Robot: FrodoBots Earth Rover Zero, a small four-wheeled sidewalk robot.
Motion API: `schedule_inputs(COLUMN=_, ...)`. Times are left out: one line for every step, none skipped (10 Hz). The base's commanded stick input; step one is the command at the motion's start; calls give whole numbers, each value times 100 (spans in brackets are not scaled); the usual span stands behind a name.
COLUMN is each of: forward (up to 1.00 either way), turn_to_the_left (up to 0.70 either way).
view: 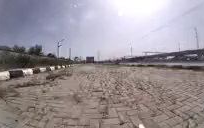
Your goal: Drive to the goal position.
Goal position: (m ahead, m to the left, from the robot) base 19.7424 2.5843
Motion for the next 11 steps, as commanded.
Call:
schedule_inputs(forward=100, turn_to_the_left=0)
schedule_inputs(forward=100, turn_to_the_left=0)
schedule_inputs(forward=100, turn_to_the_left=0)
schedule_inputs(forward=100, turn_to_the_left=0)
schedule_inputs(forward=100, turn_to_the_left=0)
schedule_inputs(forward=100, turn_to_the_left=0)
schedule_inputs(forward=100, turn_to_the_left=0)
schedule_inputs(forward=100, turn_to_the_left=2)
schedule_inputs(forward=100, turn_to_the_left=5)
schedule_inputs(forward=100, turn_to_the_left=9)
schedule_inputs(forward=100, turn_to_the_left=17)
